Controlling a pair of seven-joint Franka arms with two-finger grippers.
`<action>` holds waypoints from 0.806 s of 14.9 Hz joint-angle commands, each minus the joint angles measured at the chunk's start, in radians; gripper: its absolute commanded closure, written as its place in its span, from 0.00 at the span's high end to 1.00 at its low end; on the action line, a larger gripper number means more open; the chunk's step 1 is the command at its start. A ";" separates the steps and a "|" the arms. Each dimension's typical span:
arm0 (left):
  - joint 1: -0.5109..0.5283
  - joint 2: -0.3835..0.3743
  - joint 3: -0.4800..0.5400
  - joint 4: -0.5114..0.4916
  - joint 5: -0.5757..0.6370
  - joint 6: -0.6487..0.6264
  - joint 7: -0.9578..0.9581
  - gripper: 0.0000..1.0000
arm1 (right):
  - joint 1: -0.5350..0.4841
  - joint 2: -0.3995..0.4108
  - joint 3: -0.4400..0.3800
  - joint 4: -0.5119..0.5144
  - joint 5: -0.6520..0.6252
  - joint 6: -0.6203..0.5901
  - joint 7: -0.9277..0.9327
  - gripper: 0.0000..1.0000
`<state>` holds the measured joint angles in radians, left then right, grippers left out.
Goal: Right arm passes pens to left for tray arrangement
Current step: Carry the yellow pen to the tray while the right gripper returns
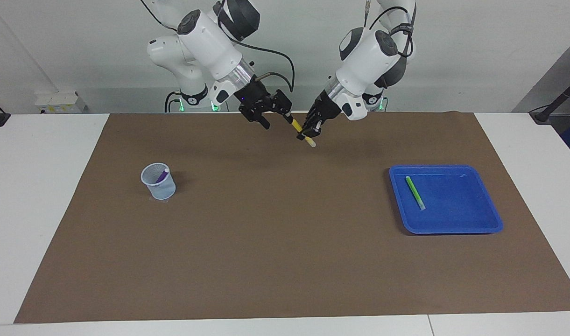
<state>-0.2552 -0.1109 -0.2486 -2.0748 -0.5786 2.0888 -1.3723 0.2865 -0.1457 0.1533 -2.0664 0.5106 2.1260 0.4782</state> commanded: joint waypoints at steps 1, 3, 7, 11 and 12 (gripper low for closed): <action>0.065 -0.032 0.000 0.004 0.102 -0.120 0.183 0.00 | -0.058 -0.035 0.005 -0.015 -0.116 -0.131 -0.125 1.00; 0.121 -0.030 0.000 0.025 0.195 -0.192 0.345 0.00 | -0.104 -0.054 0.005 -0.023 -0.199 -0.234 -0.260 1.00; 0.270 -0.026 0.000 0.055 0.325 -0.289 0.750 0.00 | -0.219 -0.066 0.005 -0.024 -0.311 -0.374 -0.484 1.00; 0.414 -0.026 0.000 0.050 0.475 -0.305 1.121 0.00 | -0.300 -0.084 0.005 -0.070 -0.429 -0.368 -0.882 1.00; 0.437 -0.021 0.000 0.050 0.517 -0.297 1.191 0.00 | -0.306 -0.086 0.005 -0.073 -0.454 -0.367 -0.948 1.00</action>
<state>0.1381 -0.1278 -0.2358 -2.0271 -0.1329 1.8077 -0.3104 0.0019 -0.1913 0.1459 -2.0935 0.1048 1.7445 -0.3269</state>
